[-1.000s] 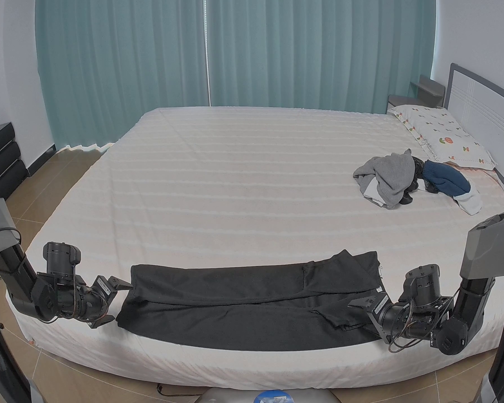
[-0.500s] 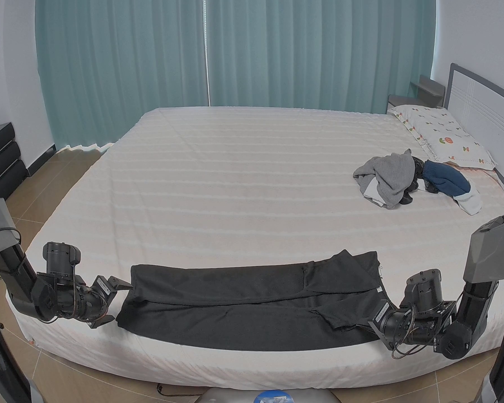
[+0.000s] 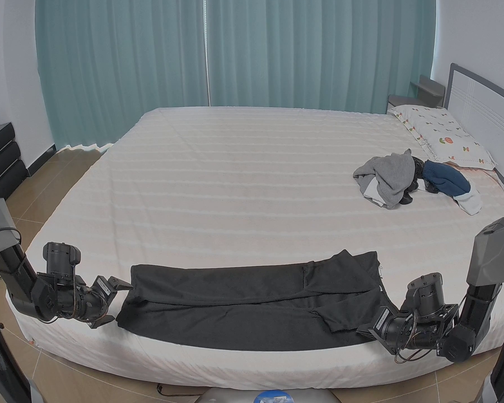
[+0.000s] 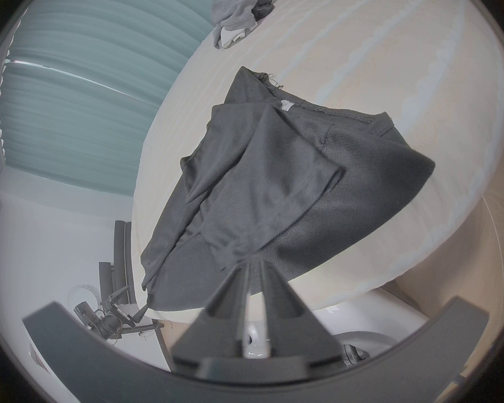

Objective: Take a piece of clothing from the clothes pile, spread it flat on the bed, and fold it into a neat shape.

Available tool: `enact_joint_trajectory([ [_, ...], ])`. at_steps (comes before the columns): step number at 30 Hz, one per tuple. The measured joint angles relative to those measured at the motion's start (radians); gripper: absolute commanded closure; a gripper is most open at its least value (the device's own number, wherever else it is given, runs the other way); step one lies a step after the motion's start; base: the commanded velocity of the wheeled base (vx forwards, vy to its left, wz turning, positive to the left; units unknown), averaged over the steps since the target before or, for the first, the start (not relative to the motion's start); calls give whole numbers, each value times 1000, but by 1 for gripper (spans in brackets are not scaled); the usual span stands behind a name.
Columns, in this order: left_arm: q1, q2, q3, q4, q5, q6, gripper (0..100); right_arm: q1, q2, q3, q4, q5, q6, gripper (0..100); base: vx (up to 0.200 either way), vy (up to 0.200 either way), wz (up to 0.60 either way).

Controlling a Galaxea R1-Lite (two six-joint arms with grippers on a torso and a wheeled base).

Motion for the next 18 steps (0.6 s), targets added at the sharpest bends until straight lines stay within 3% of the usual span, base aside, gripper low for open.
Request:
enact_joint_trajectory([
  [13,0,1,0,-1,1,3,0,-34,-49,22,-14,0,-41,0,0,0,0],
  [18,-1,-2,24,-2,2,66,0,-80,-79,18,-15,8,-42,0,0,0,0],
])
